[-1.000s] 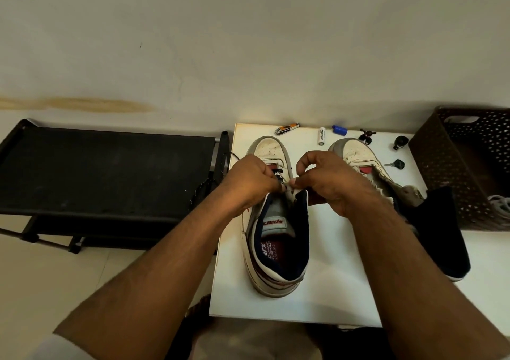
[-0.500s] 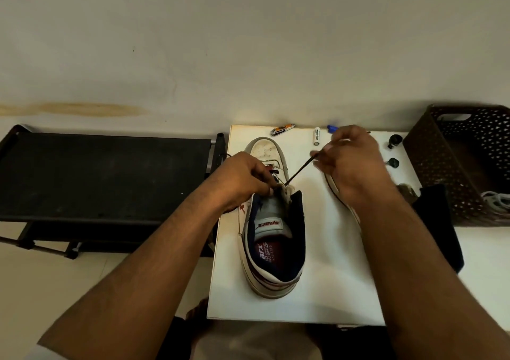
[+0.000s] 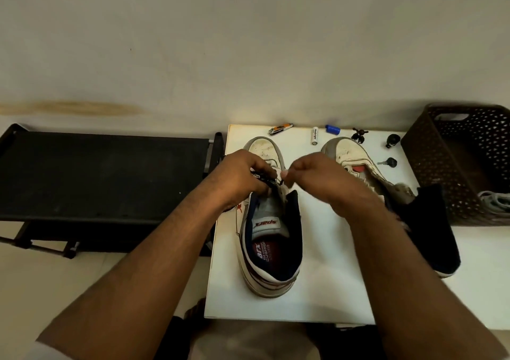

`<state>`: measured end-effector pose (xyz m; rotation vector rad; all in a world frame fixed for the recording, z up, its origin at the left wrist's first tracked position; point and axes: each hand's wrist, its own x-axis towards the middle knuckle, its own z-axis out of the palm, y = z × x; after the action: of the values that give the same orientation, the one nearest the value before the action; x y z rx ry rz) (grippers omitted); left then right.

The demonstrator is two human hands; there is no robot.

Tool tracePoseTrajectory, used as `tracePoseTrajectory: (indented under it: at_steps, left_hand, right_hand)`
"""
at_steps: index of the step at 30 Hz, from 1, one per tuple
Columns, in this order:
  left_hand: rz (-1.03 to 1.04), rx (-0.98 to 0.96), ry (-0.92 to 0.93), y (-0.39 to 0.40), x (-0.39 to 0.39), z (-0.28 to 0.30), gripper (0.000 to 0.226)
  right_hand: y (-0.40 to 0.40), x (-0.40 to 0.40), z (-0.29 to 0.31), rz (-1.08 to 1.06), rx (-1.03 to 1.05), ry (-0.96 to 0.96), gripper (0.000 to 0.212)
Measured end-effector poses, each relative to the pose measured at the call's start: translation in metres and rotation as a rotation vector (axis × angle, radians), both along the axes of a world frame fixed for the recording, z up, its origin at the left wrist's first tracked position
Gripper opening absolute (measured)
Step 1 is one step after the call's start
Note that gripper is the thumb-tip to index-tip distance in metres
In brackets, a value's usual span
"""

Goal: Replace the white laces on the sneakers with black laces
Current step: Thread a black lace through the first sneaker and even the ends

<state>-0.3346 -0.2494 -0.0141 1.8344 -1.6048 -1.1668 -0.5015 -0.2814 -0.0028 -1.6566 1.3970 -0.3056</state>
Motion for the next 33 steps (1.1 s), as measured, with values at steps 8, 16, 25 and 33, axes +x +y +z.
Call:
tracePoseTrajectory:
  at_steps: [8,16,25,33]
  left_hand:
    - [0.017,0.019,0.05,0.0,0.004,-0.002,0.031]
    - [0.009,-0.008,-0.007,0.001,0.003,-0.001,0.032]
    - [0.022,-0.006,-0.026,0.0,0.003,-0.001,0.036]
    - [0.012,0.038,0.007,0.001,0.007,0.0,0.039]
  right_hand:
    - [-0.006,-0.004,0.026,-0.572,0.182,-1.425,0.023]
    - [0.003,0.017,-0.021,-0.091,0.063,-0.227,0.027]
    - [0.005,0.012,-0.018,-0.024,0.041,-0.016,0.018]
    - [-0.006,-0.01,0.025,-0.527,0.275,-1.478,0.024]
